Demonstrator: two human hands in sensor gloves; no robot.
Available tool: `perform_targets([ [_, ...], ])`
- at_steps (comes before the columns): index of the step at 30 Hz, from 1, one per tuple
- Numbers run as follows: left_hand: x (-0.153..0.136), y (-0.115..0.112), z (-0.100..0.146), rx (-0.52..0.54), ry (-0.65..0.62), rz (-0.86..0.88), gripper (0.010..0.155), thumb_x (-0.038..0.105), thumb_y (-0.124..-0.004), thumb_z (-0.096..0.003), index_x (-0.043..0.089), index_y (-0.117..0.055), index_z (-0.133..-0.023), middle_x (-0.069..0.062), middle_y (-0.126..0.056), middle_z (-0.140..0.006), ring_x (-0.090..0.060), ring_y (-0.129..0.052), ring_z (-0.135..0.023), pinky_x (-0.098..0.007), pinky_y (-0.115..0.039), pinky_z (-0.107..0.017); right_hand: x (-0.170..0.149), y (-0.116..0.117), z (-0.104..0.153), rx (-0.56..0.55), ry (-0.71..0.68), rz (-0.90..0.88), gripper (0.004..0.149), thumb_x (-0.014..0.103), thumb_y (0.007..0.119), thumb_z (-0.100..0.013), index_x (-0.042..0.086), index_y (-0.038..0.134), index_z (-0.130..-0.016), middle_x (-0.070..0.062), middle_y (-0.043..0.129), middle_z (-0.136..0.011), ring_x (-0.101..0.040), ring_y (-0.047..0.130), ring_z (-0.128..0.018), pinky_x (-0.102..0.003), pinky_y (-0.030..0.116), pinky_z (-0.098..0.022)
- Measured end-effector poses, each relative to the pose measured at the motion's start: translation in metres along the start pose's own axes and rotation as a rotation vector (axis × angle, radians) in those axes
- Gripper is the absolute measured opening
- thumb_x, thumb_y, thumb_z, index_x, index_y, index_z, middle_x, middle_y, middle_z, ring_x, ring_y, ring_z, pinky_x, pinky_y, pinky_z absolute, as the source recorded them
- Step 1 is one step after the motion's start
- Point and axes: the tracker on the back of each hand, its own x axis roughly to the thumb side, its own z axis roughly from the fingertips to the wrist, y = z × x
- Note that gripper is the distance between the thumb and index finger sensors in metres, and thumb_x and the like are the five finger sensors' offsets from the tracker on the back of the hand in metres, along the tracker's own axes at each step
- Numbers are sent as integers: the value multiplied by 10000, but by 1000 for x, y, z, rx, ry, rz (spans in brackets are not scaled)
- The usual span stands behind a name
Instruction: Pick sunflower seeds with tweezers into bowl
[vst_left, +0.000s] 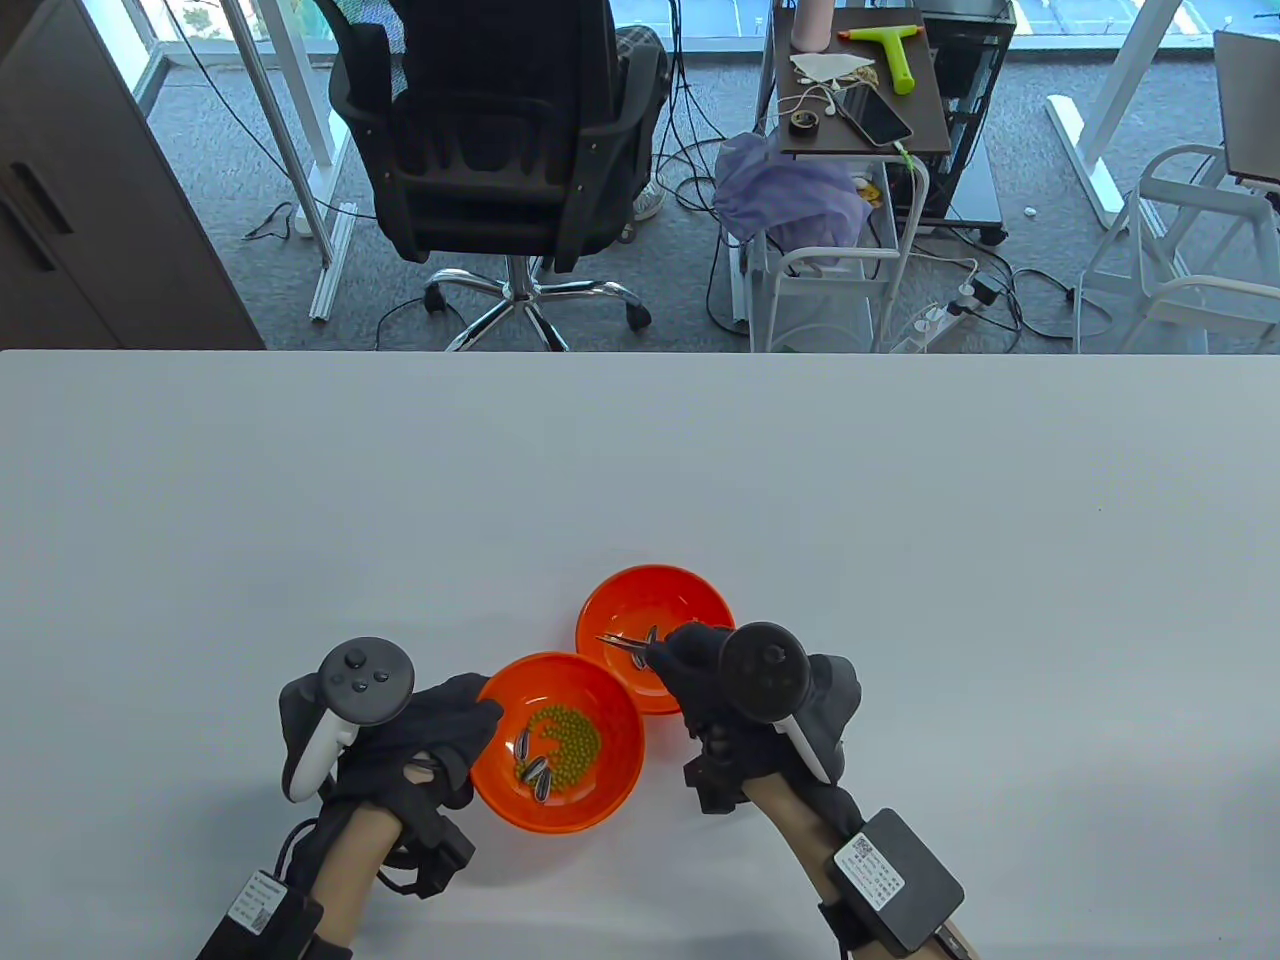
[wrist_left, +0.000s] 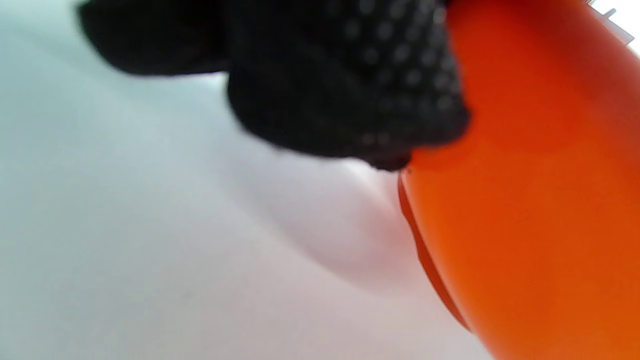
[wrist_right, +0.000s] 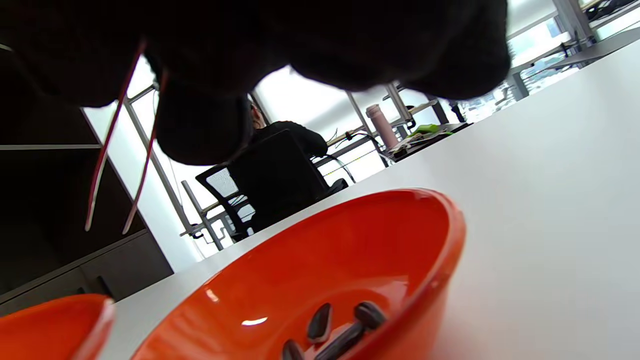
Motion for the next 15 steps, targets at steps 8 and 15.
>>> perform_targets([
  [8,0,0,0,3,-3,1,491,424,-768,-472,158,-843,-878,-48,-1054,-403,-116,-1035,-77,-349,-932,-181,30,16,17,146,-125,52,385,543,888,-289,279,1088,-484,182,947,-239,-104,956,-132,-356,899,-351],
  [15,1,-1,0,5,-6,1,489,424,-767,-472,162,-842,-878,-47,-1054,-402,-114,-1035,-76,-349,-932,-182,43,31,27,213,-164,135,387,548,886,-293,279,1091,-482,182,948,-234,-104,955,-119,-355,901,-335],
])
